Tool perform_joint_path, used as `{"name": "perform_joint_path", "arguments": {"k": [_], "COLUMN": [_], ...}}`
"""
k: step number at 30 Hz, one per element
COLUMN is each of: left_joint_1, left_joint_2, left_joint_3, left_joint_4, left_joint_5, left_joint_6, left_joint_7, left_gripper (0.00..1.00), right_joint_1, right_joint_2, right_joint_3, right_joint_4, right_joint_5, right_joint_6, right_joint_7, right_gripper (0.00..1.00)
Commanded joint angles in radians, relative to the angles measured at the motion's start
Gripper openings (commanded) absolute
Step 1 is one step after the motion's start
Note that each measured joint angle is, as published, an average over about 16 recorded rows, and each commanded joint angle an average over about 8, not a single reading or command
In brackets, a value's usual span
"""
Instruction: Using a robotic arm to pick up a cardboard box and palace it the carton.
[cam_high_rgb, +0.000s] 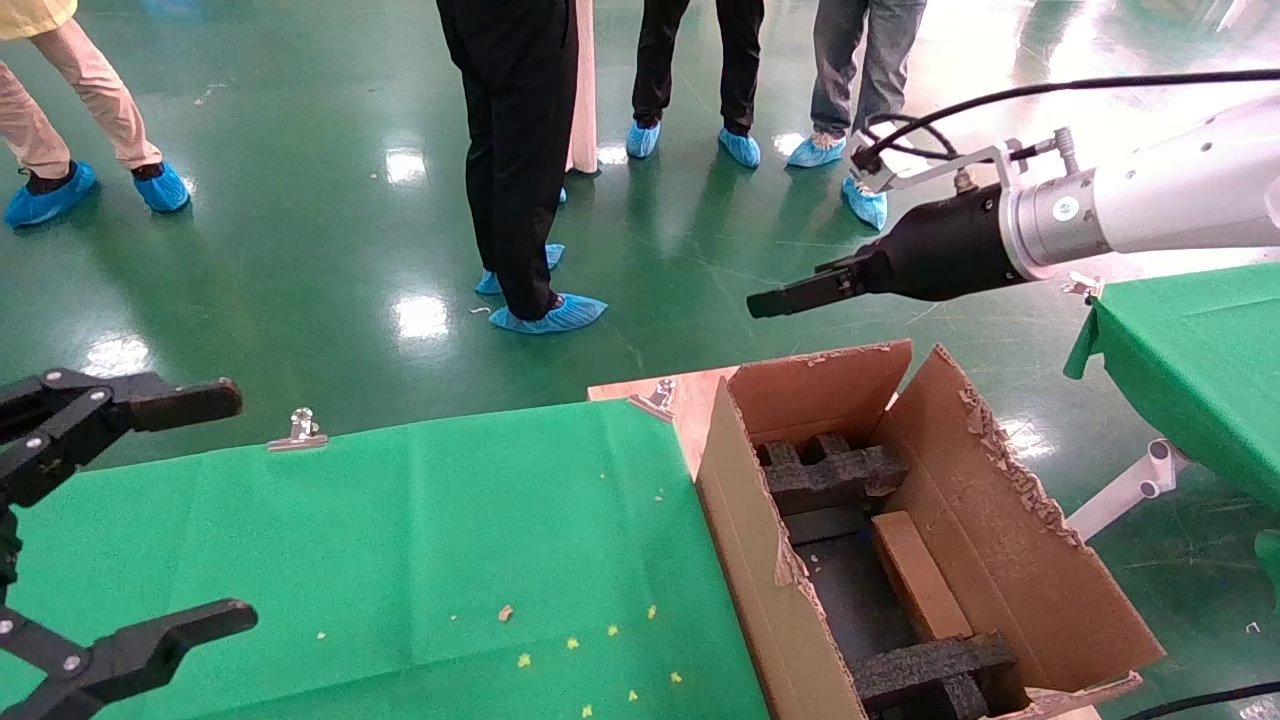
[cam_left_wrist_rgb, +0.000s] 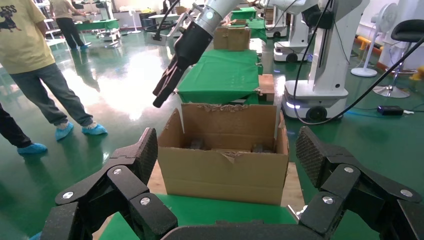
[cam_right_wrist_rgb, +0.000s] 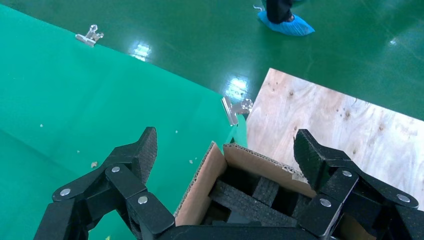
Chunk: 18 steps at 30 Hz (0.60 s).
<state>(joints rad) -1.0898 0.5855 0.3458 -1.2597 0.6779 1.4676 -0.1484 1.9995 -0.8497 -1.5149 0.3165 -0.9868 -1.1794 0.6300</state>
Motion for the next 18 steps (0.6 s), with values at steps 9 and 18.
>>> {"name": "perform_joint_path", "arguments": {"k": [9, 18], "left_joint_1": [0.0, 0.0], "left_joint_2": [0.0, 0.0], "left_joint_3": [0.0, 0.0], "left_joint_4": [0.0, 0.0], "left_joint_5": [0.0, 0.0], "left_joint_6": [0.0, 0.0], "left_joint_7": [0.0, 0.0], "left_gripper": [1.0, 1.0], "right_joint_1": [-0.011, -0.127], "right_joint_2": [0.003, 0.033], "right_joint_3": [0.013, 0.168], "right_joint_4": [0.011, 0.132], "right_joint_5": [0.003, 0.035], "right_joint_6": [-0.004, -0.044], "right_joint_7": [-0.005, -0.06], "right_gripper": [1.0, 1.0]}}
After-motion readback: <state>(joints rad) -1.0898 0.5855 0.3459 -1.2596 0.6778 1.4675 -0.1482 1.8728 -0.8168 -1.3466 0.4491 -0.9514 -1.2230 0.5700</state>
